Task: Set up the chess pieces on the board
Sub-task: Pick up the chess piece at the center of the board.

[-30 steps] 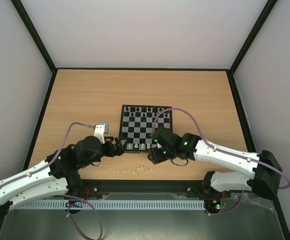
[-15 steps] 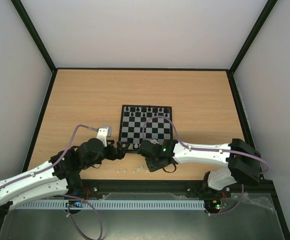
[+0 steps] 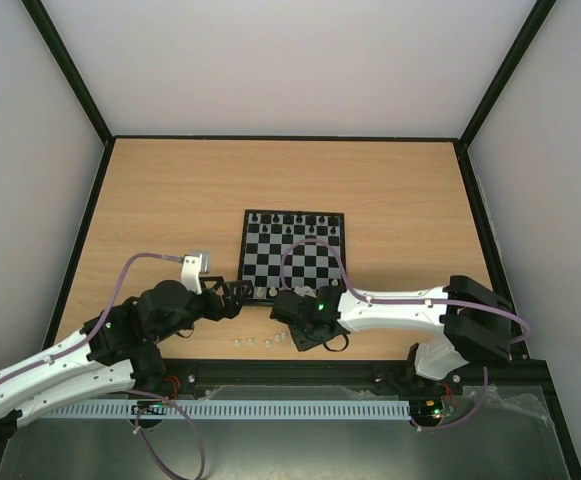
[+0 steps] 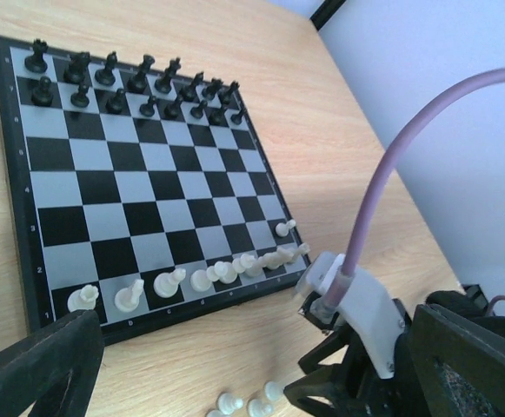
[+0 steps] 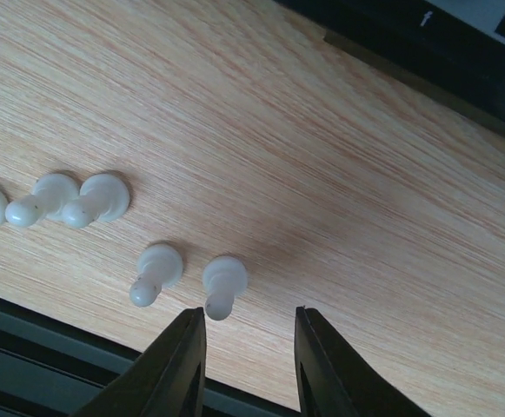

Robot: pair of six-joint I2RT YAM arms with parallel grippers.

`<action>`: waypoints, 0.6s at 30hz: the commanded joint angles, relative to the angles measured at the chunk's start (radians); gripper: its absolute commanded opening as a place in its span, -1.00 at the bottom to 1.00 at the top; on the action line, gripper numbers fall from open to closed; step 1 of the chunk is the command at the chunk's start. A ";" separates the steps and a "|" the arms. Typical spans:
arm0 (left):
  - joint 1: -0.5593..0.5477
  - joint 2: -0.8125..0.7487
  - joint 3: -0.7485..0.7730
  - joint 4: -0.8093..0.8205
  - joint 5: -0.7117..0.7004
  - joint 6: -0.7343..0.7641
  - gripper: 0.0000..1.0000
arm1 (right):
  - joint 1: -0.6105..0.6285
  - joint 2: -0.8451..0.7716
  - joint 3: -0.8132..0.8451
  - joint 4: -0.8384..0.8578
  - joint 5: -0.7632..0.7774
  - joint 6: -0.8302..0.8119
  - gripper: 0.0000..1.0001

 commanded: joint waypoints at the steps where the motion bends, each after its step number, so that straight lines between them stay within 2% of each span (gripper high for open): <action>1: -0.005 -0.051 -0.009 -0.038 -0.039 -0.006 0.99 | 0.008 0.022 0.022 -0.055 0.015 0.017 -0.44; 18: -0.006 -0.078 -0.009 -0.066 -0.054 -0.004 0.98 | 0.008 0.076 0.035 -0.022 0.003 0.007 -0.49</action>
